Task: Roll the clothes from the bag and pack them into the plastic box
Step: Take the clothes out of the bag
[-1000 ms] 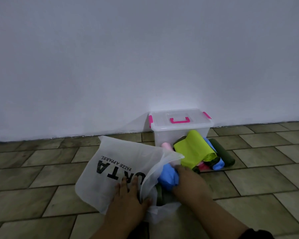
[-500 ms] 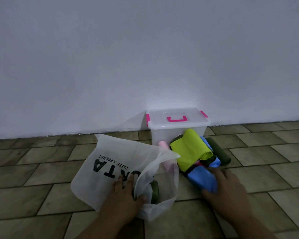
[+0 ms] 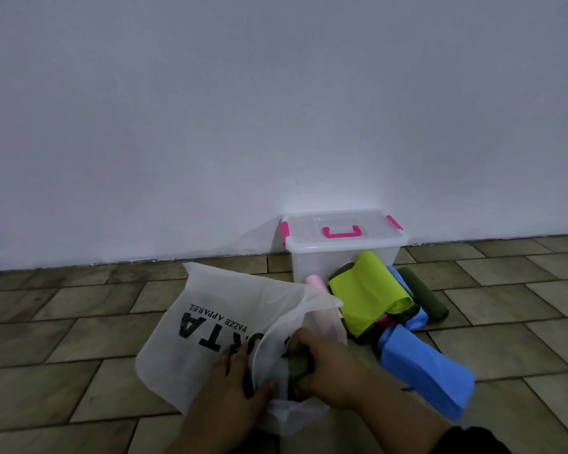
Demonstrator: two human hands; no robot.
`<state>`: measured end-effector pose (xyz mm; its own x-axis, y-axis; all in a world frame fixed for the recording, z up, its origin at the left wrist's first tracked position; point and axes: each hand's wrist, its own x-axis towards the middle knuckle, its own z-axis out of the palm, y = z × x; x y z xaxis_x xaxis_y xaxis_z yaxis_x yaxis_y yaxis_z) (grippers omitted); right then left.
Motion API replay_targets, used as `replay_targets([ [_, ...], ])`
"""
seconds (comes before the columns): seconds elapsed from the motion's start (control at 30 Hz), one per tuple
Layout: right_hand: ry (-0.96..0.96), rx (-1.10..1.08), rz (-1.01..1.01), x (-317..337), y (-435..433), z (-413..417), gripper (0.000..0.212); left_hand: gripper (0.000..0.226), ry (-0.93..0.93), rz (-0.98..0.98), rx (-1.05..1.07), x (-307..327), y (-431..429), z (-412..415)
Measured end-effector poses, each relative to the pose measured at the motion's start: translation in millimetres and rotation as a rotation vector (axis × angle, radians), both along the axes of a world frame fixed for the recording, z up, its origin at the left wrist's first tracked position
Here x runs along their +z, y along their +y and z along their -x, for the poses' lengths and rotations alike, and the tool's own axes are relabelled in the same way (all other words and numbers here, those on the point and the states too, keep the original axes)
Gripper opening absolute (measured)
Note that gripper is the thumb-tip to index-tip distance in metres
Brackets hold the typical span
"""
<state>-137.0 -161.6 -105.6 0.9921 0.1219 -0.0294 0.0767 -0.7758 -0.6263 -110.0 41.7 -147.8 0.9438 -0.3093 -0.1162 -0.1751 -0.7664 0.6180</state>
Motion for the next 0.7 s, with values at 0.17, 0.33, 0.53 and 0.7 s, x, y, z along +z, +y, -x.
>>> replay_targets([
  [0.17,-0.255,-0.296,-0.166,7,-45,37,0.053,0.089,0.006,-0.139,0.122,-10,10,-19],
  [0.33,-0.299,-0.471,0.084,-14,-65,68,0.047,0.092,0.175,-0.159,0.414,-7,-1,-51],
  [0.53,-0.05,-0.447,0.287,-32,-37,58,0.046,0.101,0.434,0.459,0.829,36,-57,-98],
  [0.7,0.042,-0.362,0.242,-21,-40,46,0.057,0.054,0.641,0.902,0.631,75,-101,-80],
])
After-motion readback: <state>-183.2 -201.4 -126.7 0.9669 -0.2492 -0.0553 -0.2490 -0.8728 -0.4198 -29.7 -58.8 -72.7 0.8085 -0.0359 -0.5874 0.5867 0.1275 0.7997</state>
